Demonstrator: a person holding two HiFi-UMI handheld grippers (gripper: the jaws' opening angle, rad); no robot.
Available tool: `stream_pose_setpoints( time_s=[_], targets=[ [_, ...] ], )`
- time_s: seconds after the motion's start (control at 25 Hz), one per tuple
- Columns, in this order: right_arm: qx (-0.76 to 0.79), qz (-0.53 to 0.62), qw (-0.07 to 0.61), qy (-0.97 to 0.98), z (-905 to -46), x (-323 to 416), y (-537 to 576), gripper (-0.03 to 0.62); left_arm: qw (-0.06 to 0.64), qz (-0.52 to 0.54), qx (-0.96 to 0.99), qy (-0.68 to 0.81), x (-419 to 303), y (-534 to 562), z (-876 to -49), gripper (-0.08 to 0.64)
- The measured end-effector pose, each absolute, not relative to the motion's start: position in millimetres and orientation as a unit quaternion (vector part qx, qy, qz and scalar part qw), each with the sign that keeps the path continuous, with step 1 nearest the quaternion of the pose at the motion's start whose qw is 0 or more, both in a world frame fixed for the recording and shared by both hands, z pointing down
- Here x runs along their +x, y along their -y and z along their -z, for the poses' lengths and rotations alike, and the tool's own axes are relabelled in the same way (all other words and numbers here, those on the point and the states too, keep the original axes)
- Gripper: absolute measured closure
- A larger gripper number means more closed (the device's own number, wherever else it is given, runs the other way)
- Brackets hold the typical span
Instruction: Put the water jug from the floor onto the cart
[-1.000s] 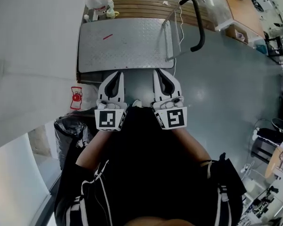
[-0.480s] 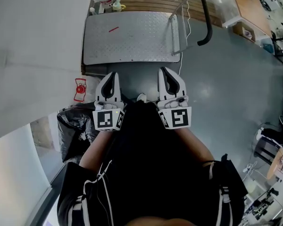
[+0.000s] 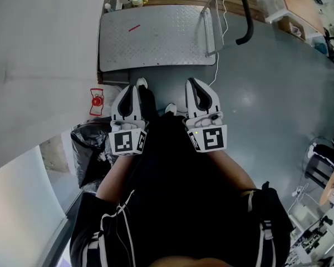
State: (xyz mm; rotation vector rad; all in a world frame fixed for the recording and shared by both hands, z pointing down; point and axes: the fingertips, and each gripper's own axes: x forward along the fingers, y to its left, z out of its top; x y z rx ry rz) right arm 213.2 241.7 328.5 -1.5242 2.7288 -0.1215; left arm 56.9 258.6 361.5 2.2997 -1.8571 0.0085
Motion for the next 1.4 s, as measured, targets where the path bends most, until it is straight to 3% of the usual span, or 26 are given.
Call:
stream_pose_setpoints(
  time_s=[0.56, 1.4],
  targets=[
    [-0.517, 0.042, -0.031, -0.854, -343.2, 196.2, -187.5, 0.574, 0.114, 0.0, 0.799, 0.59, 43.2, -188.3, -376.6, 0.541],
    [-0.517, 0.024, -0.065, -0.853, -332.2, 106.5, -38.2, 0.574, 0.131, 0.012, 0.802, 0.583, -42.6, -45.5, -375.1, 0.541]
  ],
)
